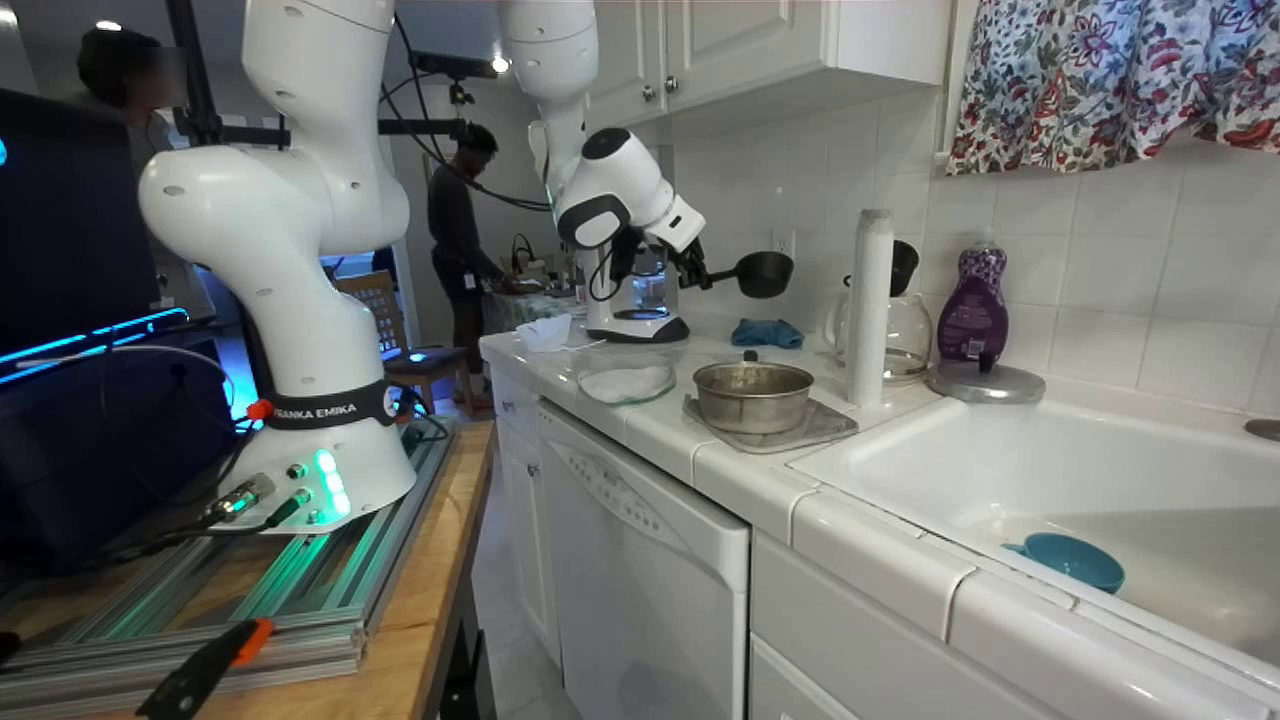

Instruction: Put a black pot inside the silver bowl, remove the other black pot from the kettle and put it on the counter

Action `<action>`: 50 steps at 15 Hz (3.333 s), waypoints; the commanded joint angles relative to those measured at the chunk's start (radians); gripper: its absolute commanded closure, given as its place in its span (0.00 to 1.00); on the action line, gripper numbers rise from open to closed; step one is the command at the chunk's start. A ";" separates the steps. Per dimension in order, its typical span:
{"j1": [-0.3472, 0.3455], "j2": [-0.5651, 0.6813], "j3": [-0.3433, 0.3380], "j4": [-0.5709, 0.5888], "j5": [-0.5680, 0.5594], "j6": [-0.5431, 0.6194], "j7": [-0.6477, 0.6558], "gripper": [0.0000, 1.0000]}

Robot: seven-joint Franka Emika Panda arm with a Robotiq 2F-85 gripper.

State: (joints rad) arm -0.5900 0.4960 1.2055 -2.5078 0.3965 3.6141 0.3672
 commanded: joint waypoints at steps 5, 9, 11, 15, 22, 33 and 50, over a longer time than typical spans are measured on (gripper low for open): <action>-0.328 0.134 0.122 -0.156 -0.375 0.067 0.069 0.99; -0.385 0.158 0.152 -0.221 -0.356 0.168 0.163 0.99; -0.394 0.161 0.153 -0.251 -0.356 0.216 0.202 0.99; -0.313 0.143 0.096 -0.252 -0.287 0.333 0.302 0.99; -0.172 0.162 -0.090 -0.252 -0.294 0.540 0.602 0.99; 0.045 -0.051 -0.361 -0.238 -0.282 0.603 1.201 0.99; 0.671 -0.181 -0.833 -0.241 -0.136 0.602 1.470 0.99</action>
State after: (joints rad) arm 0.0017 0.3379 0.4146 -2.7416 0.1713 4.2184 1.8369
